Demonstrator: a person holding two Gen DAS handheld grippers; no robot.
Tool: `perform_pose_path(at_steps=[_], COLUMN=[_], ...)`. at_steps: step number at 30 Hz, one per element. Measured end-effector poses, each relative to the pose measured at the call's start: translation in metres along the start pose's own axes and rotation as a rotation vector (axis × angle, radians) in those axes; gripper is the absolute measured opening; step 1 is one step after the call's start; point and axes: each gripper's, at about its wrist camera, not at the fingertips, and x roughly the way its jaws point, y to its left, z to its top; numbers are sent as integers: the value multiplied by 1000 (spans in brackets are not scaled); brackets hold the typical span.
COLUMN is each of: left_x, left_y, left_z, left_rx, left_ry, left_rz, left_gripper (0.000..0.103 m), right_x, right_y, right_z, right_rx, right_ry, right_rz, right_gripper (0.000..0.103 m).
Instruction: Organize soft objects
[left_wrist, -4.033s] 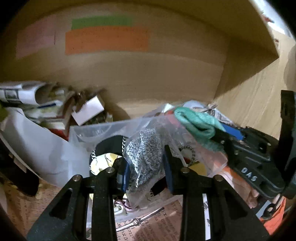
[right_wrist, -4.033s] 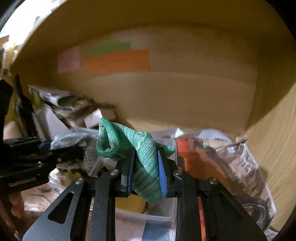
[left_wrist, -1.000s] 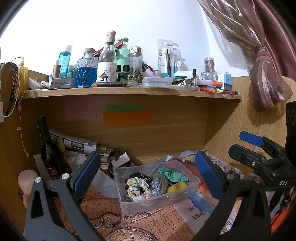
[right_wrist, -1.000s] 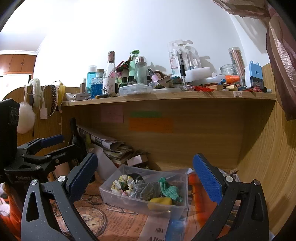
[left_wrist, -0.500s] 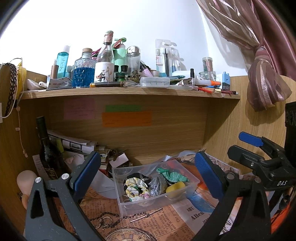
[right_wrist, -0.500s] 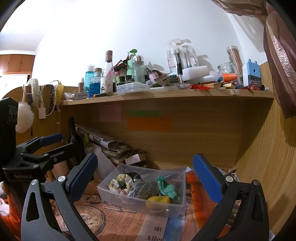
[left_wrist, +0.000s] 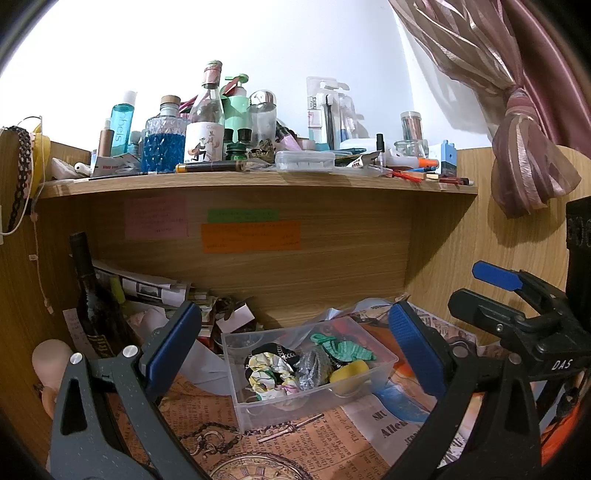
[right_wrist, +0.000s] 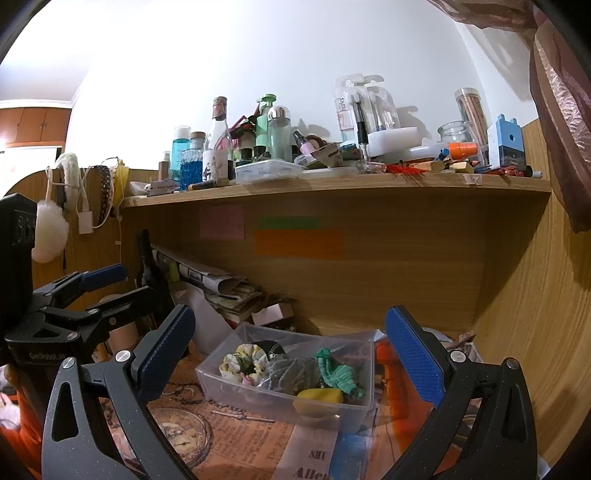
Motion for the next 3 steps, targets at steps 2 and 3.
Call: perform_pose_path(at_steps=[2, 3], left_x=[1, 2], left_y=[1, 2], left_z=[-1, -1], left_rx=[-4, -7], left_ry=[3, 7], left_rz=[-5, -9], left_gripper=[103, 103], right_x=[0, 0], right_y=[0, 0], right_z=[0, 0], right_rx=[0, 0], right_ry=[2, 2], right_rz=[0, 0], right_gripper=[103, 103])
